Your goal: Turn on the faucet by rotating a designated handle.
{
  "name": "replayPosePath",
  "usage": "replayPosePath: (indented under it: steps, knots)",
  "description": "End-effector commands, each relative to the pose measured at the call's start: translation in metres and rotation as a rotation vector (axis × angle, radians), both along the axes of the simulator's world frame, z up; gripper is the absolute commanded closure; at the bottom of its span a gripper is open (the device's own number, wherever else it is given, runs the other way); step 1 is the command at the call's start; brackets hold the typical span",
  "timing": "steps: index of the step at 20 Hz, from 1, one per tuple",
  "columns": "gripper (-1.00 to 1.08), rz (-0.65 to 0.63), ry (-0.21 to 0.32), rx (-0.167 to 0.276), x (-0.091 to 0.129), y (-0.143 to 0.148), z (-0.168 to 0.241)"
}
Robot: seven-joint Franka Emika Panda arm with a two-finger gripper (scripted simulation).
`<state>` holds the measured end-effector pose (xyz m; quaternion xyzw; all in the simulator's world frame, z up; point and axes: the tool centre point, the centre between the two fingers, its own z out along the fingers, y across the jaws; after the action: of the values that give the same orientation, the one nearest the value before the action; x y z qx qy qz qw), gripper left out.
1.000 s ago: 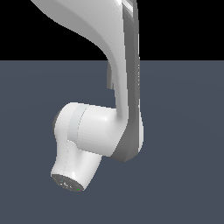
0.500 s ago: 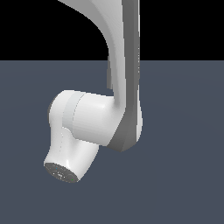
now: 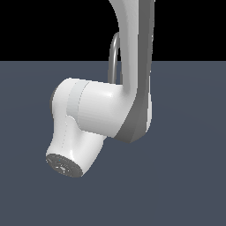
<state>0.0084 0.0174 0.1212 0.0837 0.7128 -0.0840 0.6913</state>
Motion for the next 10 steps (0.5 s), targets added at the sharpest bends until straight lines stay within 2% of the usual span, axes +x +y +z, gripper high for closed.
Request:
replayPosePath:
  steps: [1,3,4,10]
  knots:
    - [1.08,-0.003,-0.029,-0.002,0.0,-0.003,0.025]
    - [1.08,-0.003,-0.03,-0.002,0.0,-0.004,0.028]
    - [1.08,-0.006,0.006,0.0,-0.002,-0.006,0.006]
    - [1.08,-0.004,-0.01,-0.001,-0.006,-0.025,0.024]
